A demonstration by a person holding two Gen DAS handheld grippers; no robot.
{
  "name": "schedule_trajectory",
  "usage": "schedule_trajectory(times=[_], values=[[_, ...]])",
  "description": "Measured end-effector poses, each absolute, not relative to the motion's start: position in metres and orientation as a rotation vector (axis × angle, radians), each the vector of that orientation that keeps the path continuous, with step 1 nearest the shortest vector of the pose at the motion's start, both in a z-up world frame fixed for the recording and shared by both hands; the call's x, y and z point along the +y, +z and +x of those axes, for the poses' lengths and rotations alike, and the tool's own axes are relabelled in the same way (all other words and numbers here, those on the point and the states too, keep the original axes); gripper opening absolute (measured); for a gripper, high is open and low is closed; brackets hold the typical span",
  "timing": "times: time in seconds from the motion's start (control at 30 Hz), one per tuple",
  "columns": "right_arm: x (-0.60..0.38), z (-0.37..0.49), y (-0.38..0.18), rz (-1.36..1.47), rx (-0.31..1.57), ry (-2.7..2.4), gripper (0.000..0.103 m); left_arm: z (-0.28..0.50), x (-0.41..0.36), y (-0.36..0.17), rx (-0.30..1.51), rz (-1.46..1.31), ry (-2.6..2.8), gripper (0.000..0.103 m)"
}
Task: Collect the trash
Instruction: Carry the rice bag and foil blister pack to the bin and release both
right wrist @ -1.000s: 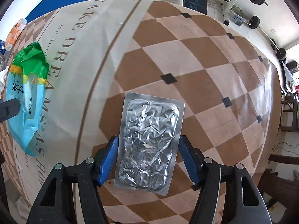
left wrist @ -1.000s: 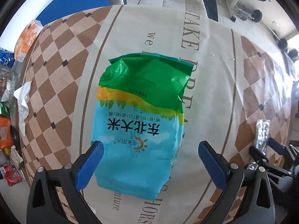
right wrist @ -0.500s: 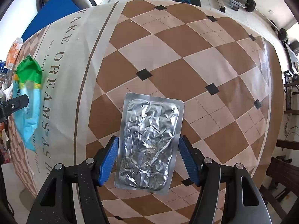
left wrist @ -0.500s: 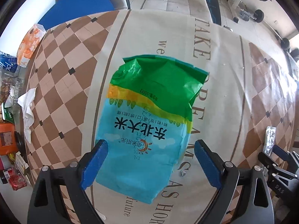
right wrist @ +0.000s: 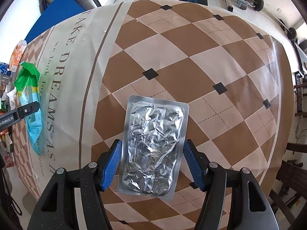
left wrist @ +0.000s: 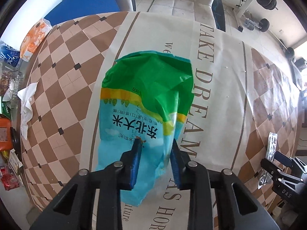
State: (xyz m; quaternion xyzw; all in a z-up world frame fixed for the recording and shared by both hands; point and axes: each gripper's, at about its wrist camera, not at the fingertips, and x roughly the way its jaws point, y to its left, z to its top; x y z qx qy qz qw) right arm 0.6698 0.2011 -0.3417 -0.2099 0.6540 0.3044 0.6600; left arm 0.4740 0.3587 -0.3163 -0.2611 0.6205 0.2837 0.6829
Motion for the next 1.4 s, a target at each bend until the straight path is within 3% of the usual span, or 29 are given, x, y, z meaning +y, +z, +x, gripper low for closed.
schedule_trajectory(times=[0.3, 0.77, 1.07, 1.4], values=[[0.191, 0.658, -0.319, -0.44, 1.442, 0.729, 0.067, 0.439, 0.326, -0.287, 1.3, -0.567, 0.684, 0.01], [0.152, 0.609, -0.275, -0.399, 1.386, 0.784, 0.067, 0.378, 0.273, -0.251, 1.208, -0.539, 0.699, 0.009], [0.099, 0.529, -0.246, -0.379, 1.34, 0.815, 0.067, 0.297, 0.204, -0.22, 1.138, -0.526, 0.668, 0.009], [-0.009, 0.38, -0.221, -0.33, 1.308, 0.811, 0.067, 0.176, 0.107, -0.208, 1.112, -0.557, 0.579, 0.009]])
